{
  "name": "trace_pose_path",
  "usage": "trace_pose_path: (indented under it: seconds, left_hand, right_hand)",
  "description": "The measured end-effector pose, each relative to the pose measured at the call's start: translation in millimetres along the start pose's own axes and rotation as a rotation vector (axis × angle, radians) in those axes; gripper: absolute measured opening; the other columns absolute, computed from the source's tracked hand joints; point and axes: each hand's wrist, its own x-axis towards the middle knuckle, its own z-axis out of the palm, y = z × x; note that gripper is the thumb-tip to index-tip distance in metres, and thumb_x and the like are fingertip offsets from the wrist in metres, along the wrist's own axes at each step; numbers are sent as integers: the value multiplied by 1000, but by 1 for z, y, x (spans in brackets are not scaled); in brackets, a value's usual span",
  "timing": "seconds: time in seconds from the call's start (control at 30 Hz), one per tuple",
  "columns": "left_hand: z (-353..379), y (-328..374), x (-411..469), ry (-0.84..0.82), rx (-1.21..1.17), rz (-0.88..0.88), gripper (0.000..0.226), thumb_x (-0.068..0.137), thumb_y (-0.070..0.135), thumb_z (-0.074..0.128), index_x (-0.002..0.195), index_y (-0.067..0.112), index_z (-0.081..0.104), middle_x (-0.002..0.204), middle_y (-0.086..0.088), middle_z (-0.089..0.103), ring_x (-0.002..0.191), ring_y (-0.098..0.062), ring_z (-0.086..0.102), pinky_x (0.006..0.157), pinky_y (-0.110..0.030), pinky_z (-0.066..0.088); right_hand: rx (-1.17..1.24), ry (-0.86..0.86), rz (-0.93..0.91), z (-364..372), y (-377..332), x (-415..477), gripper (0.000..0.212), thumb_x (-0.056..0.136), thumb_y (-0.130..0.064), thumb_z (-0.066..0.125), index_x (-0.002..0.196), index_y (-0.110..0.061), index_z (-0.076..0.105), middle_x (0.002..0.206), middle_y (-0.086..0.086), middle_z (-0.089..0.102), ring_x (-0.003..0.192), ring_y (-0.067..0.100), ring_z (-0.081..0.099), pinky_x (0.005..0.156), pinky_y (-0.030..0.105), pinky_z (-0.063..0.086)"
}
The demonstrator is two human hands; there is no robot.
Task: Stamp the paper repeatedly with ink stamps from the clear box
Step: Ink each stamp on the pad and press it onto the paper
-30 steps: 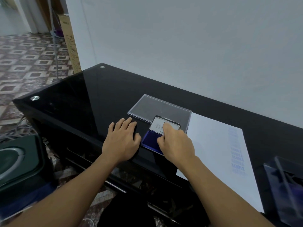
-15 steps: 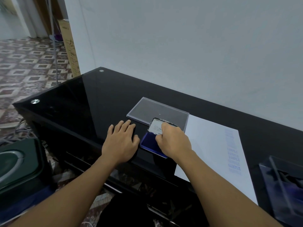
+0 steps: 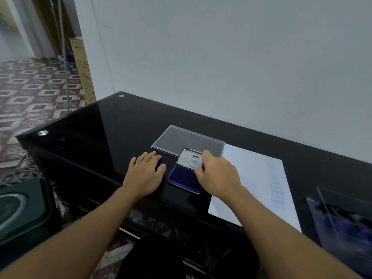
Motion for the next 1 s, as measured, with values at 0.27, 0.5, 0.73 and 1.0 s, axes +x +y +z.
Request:
trace_pose_path:
  seconds: [0.27,0.5,0.73,1.0]
  left_hand:
    - [-14,41,1,18,-110,20,35,86,45,29,84,25,58,98,6,65,97,-20,58,91,-49,47]
    - [-12,112,-19,-60,-102,214,57,88,39,35,132,7,54,137,-7,55,129,-27,47,109,-44,38]
    - [2,169,-25,-77,-62,346,44,97,28,47,137,11,49,143,-3,49,132,-22,41,108,-35,34]
    - [31,191,-36,-161,-19,441,48,100,29,44,145,14,43,152,-1,40,140,-20,31,116,-41,26]
  right_hand:
    - [-26,76,127,-41,44,-32,18,96,-29,47,85,-15,44,71,3,57,64,23,53,52,31,38]
    - [-38,107,269,-77,90,-67,17,92,-28,49,82,-14,48,76,3,64,68,23,58,60,35,50]
    - [-32,99,382,-99,127,-91,18,91,-28,52,83,-13,49,71,0,57,65,23,55,56,32,42]
    - [39,45,420,-93,153,-100,18,87,-29,55,81,-13,49,77,4,59,69,23,54,55,31,40]
